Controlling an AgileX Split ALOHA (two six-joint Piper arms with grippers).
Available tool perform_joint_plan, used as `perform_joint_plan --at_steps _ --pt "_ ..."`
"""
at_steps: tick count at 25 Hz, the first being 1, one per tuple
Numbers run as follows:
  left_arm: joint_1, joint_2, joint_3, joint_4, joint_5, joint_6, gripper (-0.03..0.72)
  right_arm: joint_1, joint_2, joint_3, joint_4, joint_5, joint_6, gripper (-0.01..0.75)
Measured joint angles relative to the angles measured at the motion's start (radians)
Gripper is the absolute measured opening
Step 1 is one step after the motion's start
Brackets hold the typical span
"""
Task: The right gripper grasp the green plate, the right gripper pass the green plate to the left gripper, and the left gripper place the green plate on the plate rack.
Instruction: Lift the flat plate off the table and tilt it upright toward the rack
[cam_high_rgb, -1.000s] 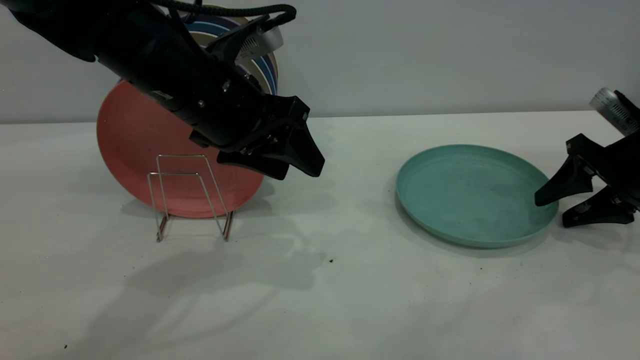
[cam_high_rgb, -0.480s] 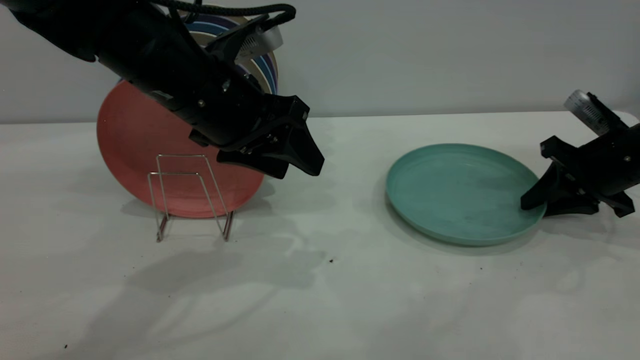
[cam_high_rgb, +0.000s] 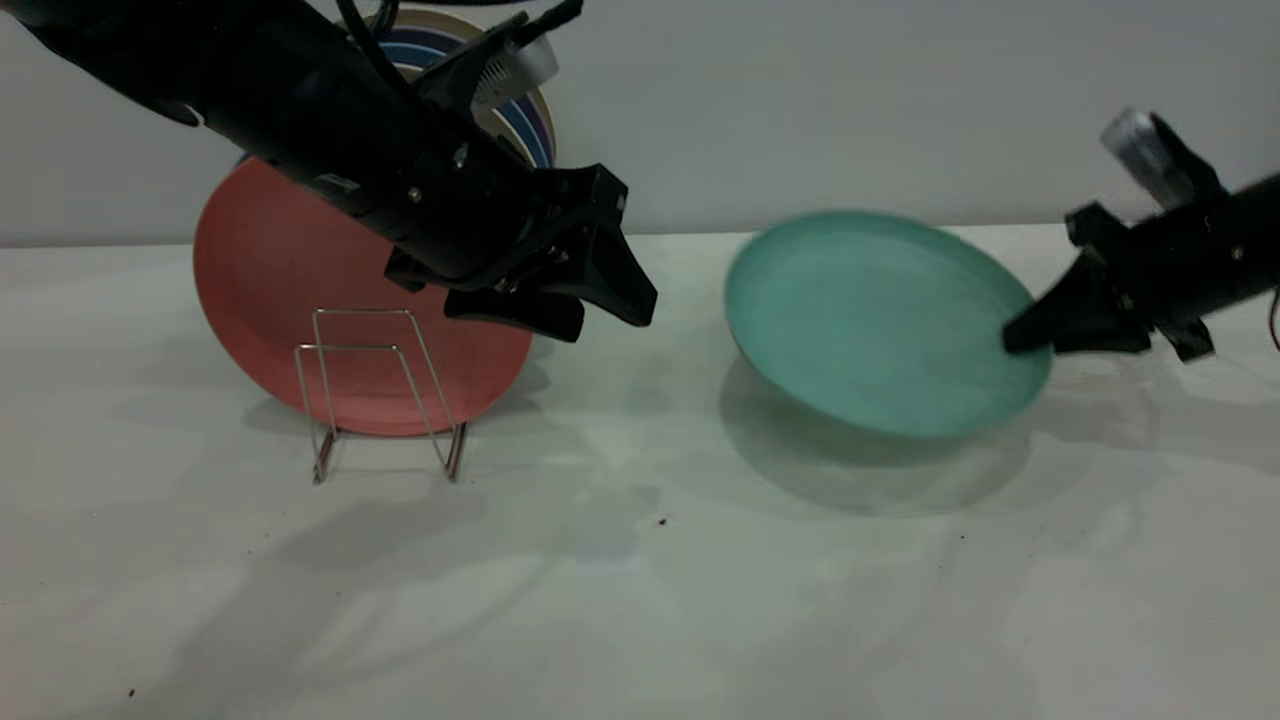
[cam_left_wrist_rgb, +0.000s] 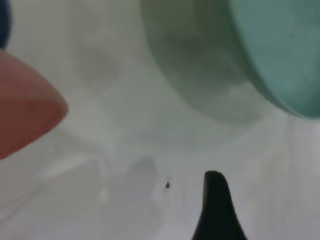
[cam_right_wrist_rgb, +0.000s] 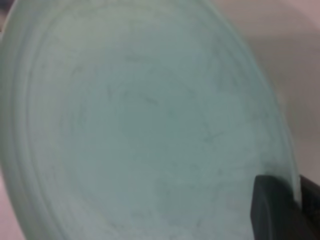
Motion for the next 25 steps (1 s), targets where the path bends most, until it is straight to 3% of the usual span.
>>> perform_joint_plan --at_steps 5,17,21,25 --pt "0.000 0.002 0.000 -0.085 -0.055 0.000 0.538 0.047 -0.028 -0.012 -0.030 0.091 -0.045 0.013" --pt "0.000 0.002 0.000 -0.200 -0.078 0.101 0.510 0.177 -0.051 -0.013 -0.019 0.130 -0.066 0.013" --pt "0.000 0.002 0.000 -0.200 -0.082 0.104 0.365 0.198 -0.051 -0.013 0.019 0.146 -0.085 0.013" --pt "0.001 0.002 0.000 -0.207 -0.079 0.103 0.130 0.205 -0.051 -0.013 0.038 0.145 -0.108 0.017"
